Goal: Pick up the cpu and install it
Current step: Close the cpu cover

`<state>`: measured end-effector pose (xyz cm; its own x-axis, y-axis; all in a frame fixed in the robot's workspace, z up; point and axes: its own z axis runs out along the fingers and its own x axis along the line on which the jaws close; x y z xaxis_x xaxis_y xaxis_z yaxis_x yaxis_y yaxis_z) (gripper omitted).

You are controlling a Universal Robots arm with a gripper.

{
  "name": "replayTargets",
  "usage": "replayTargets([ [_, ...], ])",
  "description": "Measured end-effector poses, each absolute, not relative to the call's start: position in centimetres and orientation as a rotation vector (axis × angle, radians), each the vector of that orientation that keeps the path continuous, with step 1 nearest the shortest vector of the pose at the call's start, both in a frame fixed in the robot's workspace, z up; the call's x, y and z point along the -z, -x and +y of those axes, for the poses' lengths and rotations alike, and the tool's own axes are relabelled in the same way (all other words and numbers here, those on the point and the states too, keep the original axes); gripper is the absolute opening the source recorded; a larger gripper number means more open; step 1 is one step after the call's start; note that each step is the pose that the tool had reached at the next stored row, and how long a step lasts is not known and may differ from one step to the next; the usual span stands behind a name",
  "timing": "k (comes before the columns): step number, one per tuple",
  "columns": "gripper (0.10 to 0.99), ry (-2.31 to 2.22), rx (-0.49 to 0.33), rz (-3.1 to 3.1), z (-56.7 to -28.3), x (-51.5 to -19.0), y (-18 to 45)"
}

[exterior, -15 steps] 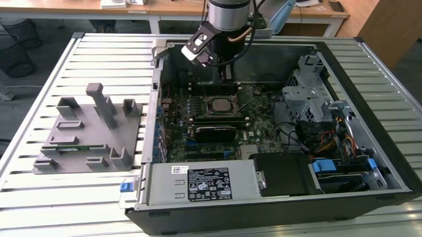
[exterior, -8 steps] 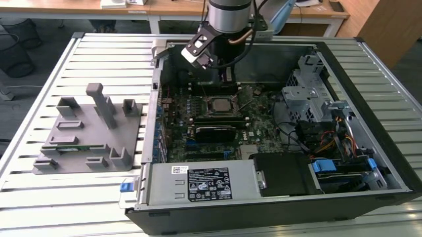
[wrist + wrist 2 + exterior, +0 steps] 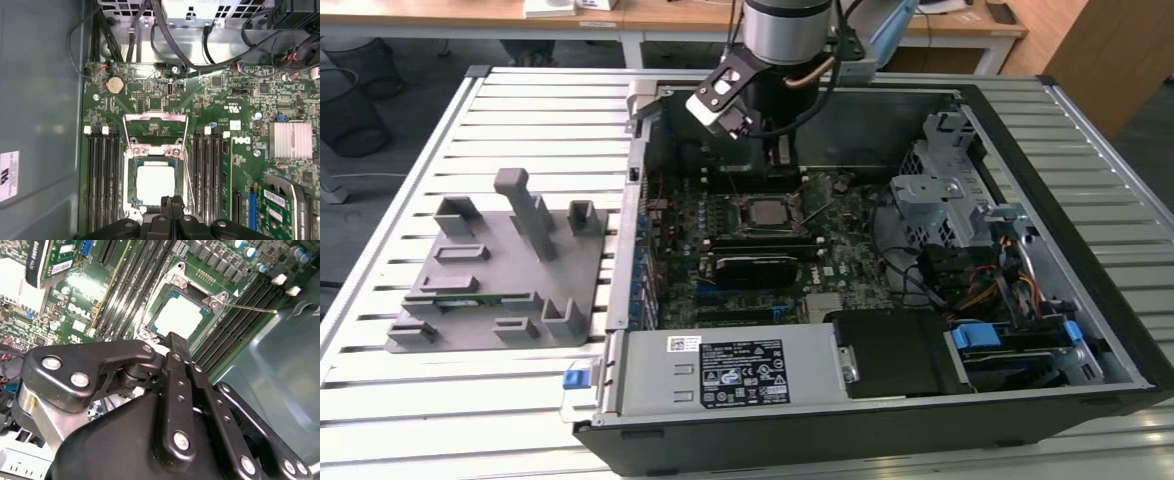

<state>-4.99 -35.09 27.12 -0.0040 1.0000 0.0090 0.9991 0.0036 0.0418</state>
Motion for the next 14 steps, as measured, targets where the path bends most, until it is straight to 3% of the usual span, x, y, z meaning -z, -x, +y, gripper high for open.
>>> replayTargets([
  [14, 0.106, -2.170, -0.047, 2.262, -35.1, -27.4, 2.2],
])
